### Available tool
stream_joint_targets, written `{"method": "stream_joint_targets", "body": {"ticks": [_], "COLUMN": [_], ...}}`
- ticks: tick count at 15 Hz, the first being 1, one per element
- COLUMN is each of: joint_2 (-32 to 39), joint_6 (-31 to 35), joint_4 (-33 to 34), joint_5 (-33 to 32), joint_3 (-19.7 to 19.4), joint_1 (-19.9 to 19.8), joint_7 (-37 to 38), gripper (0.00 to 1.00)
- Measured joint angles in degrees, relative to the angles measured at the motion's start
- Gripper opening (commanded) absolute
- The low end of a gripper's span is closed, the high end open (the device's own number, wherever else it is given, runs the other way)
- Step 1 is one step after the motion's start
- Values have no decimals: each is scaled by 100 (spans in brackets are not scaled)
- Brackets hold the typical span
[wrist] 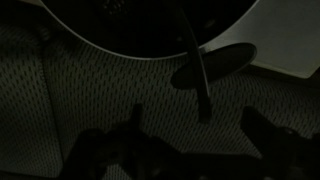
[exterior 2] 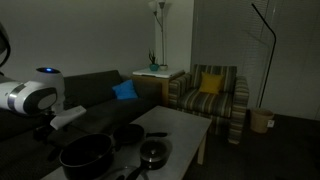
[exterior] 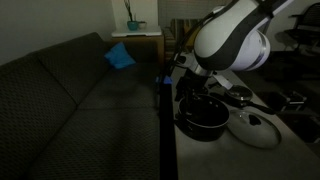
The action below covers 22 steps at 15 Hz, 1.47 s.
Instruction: Pick up the black spoon from the table and put it in the pot.
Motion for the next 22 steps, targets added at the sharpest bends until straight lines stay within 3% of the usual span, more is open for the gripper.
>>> {"method": "stream_joint_targets", "body": {"ticks": [4,22], "joint_2": [-266,-234], "joint_6": [-69,-65], "joint_4": [-168,-152], "joint_5": [-92,-108], "joint_3": [-203,-190], "joint_1": [221,205], "joint_7": [519,523], "gripper": [100,100]}}
